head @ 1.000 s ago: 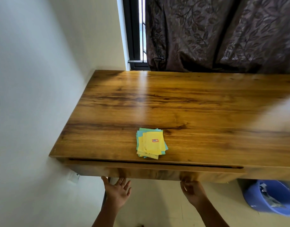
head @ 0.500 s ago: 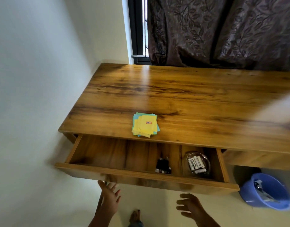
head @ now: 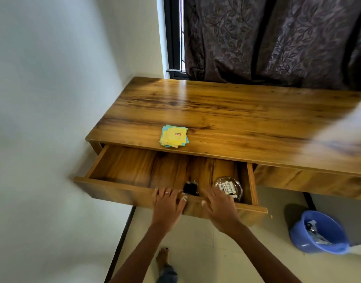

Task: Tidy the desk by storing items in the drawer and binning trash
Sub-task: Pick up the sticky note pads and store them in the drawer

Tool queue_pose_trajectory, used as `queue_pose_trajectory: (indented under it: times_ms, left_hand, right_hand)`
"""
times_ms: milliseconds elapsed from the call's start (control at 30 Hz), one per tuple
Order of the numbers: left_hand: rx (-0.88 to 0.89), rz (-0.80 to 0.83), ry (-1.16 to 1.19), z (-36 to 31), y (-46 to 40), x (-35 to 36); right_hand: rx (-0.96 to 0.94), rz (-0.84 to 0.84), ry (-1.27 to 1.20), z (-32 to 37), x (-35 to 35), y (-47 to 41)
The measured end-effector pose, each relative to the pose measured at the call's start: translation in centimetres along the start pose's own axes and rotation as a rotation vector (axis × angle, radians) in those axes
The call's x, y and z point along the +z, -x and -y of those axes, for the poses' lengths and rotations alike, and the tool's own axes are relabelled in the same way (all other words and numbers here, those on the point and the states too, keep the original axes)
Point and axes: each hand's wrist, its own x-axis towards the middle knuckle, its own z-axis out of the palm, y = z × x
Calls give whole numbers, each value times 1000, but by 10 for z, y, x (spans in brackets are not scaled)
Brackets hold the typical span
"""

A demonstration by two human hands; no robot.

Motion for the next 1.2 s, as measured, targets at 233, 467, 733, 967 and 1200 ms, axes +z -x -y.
queue_pose_trajectory:
  times_ms: [233, 467, 733, 967, 1200]
  left_hand:
    - [-36, 113, -37, -4, 11, -10]
    - [-49, 10, -31, -4, 50, -5]
    - [-54, 54, -39, -3, 66, -14]
    - [-88, 112, -89, -5, 68, -26]
    - [-113, 299, 18, 4, 44, -33]
  right_hand:
    - [-60, -87, 101, -12, 10, 19]
    - [-101, -97, 21, -16, 20, 51]
    - [-88, 13, -33, -12, 13, 60]
    - [-62, 258, -140, -16, -3, 53]
    - [-110, 696, -233, -11, -39, 12]
